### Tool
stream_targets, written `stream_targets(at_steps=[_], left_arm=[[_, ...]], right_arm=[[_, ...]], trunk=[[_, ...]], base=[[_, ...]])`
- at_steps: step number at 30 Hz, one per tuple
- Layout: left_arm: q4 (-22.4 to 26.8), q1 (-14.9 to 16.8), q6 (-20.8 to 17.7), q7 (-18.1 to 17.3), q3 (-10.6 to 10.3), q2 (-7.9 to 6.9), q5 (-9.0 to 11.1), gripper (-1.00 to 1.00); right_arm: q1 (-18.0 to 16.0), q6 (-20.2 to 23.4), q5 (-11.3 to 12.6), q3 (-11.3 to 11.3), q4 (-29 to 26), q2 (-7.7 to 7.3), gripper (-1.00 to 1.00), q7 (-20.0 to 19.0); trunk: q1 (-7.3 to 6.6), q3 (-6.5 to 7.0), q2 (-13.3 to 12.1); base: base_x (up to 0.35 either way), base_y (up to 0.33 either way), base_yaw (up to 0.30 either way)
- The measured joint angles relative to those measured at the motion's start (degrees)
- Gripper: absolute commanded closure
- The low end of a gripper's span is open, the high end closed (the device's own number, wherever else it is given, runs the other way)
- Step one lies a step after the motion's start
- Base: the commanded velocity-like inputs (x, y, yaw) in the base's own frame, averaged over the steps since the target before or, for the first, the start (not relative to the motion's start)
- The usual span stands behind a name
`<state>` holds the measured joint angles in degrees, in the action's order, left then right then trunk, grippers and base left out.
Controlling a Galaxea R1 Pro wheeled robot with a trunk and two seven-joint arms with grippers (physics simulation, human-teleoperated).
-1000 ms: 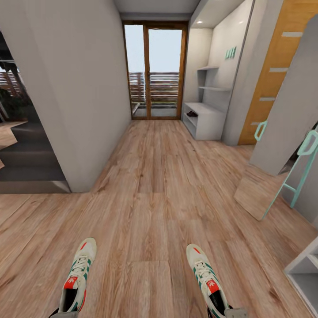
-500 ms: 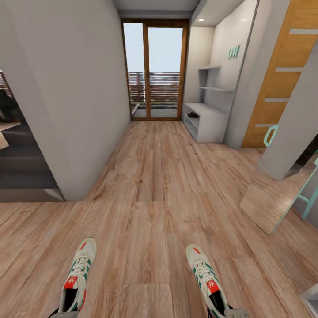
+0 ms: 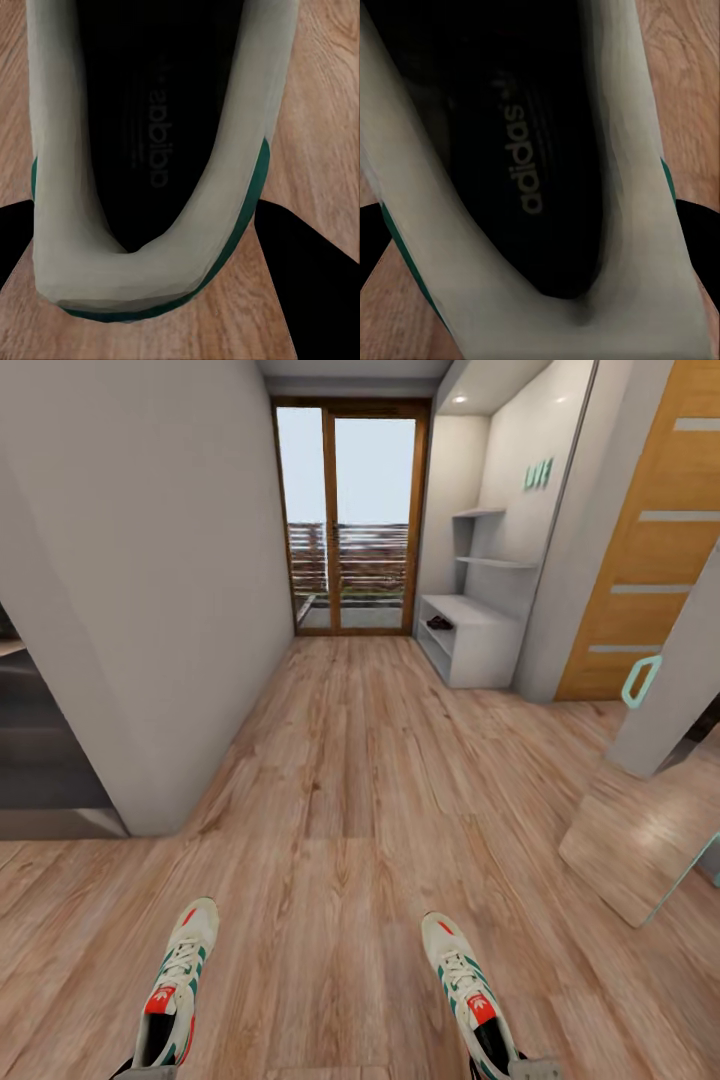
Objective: Pick up the two gym shoes and the two sandals from the corridor floor and place them onto the hallstand (shoe rack) in the corridor, making sure they are on the rack and not on the floor. Arrange them so the two gym shoes are next to each other and the two sandals are next to each other.
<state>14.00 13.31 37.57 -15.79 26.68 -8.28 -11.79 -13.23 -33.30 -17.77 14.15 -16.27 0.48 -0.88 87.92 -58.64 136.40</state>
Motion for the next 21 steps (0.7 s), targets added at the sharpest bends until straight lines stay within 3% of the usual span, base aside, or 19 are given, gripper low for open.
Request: stream_targets(at_steps=[21], left_arm=[[0.0, 0.0, 0.0, 0.0, 0.0, 0.02, 0.0, 1.0]], right_arm=[[0.0, 0.0, 0.0, 0.0, 0.0, 0.0, 1.0, 0.0]], trunk=[[0.0, 0.0, 0.0]], base=[[0.337, 0.0, 0.0]])
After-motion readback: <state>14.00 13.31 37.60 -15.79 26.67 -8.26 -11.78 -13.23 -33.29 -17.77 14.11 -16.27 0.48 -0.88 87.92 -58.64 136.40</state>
